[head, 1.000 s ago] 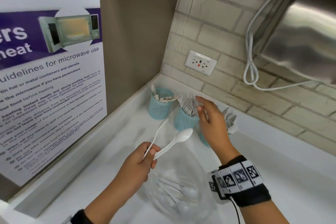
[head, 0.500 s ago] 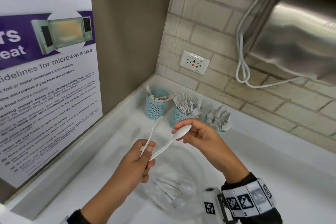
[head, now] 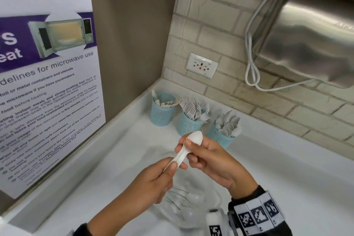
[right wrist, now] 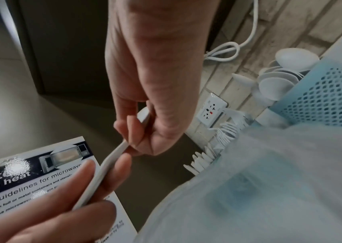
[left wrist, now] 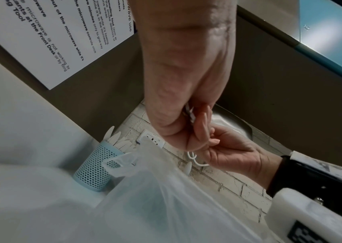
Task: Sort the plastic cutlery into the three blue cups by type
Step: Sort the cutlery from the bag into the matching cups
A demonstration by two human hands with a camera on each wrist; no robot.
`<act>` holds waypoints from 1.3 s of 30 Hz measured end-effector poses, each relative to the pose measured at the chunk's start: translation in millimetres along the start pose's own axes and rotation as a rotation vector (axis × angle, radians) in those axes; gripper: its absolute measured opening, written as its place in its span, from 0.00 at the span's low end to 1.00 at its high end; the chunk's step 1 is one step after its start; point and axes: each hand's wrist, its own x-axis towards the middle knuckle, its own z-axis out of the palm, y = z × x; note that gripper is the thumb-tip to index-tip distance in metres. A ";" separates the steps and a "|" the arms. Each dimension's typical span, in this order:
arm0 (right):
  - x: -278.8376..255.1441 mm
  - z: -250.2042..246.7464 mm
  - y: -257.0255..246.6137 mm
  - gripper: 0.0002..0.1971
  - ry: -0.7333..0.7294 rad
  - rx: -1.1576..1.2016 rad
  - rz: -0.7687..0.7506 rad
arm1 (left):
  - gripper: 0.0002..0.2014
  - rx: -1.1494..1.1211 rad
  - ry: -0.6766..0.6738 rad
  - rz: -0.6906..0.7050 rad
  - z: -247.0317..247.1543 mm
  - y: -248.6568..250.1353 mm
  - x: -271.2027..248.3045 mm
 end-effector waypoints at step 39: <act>22.4 -135.7 -14.5 0.14 0.986 -0.932 -0.354 | 0.08 0.167 0.311 0.150 -12.6 -8.8 7.0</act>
